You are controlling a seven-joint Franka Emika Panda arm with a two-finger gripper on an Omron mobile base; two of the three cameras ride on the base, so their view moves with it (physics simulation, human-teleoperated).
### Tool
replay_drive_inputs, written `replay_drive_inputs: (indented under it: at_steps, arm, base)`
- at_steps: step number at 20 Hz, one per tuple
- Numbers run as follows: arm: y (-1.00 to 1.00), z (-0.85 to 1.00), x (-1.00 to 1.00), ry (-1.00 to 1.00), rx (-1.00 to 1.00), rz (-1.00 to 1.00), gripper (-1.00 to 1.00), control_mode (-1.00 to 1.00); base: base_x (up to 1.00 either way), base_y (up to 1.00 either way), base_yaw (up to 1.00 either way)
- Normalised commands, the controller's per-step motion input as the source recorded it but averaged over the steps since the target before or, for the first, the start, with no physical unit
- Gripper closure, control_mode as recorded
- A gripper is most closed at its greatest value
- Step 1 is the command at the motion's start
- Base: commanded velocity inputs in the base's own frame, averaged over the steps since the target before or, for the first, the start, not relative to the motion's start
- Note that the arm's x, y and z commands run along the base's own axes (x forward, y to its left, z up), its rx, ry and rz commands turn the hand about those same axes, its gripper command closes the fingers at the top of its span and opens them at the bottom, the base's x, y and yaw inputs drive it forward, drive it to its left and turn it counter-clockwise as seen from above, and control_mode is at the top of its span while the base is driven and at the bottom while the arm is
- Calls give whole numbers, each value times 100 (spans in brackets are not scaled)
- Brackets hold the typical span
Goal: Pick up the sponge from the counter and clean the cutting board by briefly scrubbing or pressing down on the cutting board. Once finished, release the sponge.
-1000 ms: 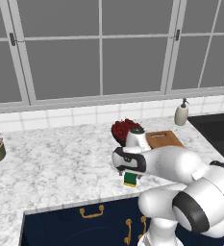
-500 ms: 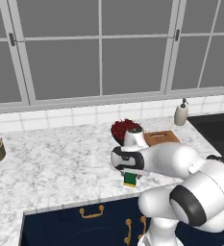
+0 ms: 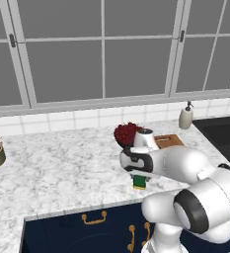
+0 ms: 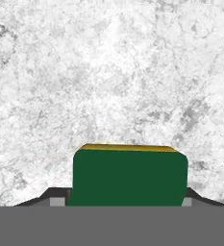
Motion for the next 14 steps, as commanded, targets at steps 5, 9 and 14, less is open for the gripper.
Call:
replay_drive_inputs:
  at_steps: [5,9,14]
  arm:
    - [-50,55,0,-4,-7,10,100,-100]
    - [-77,37,1,-4,-9,20,100,-100]
    - [-94,1,13,0,0,22,100,-100]
  base:
    - [0,0,0]
    - [0,0,0]
    - [0,0,0]
